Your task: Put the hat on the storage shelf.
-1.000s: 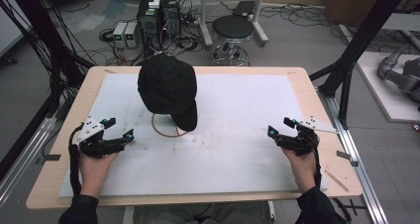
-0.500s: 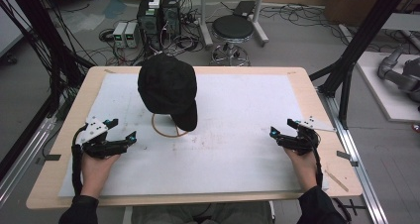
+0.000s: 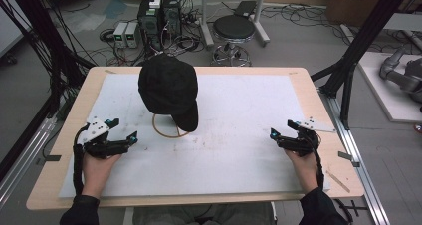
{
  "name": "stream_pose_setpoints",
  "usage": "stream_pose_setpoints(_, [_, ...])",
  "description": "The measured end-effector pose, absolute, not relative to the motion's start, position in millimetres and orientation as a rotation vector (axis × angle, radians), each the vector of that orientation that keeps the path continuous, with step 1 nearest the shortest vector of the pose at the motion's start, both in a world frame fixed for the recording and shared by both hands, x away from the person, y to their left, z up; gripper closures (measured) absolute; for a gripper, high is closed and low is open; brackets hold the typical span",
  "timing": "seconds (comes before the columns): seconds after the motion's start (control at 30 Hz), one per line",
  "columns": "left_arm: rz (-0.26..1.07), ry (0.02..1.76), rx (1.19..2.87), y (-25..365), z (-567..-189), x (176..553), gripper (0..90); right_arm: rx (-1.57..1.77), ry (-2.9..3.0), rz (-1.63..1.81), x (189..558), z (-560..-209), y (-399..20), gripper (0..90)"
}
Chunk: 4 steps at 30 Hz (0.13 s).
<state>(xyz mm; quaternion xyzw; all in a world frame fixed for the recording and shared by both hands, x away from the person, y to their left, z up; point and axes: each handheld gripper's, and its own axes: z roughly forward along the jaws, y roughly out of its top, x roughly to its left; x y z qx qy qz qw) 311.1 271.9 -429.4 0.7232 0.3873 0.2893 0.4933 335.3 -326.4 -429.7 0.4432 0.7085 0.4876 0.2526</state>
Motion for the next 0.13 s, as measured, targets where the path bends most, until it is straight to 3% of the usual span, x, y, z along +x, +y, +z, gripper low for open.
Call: stream_pose_setpoints(0.13, [0.701, 0.944, 1.755, 271.5, -430.0, 312.4, 17.1, 1.201, 1.924, 1.330, 335.5, -429.4, -326.5, 19.4])
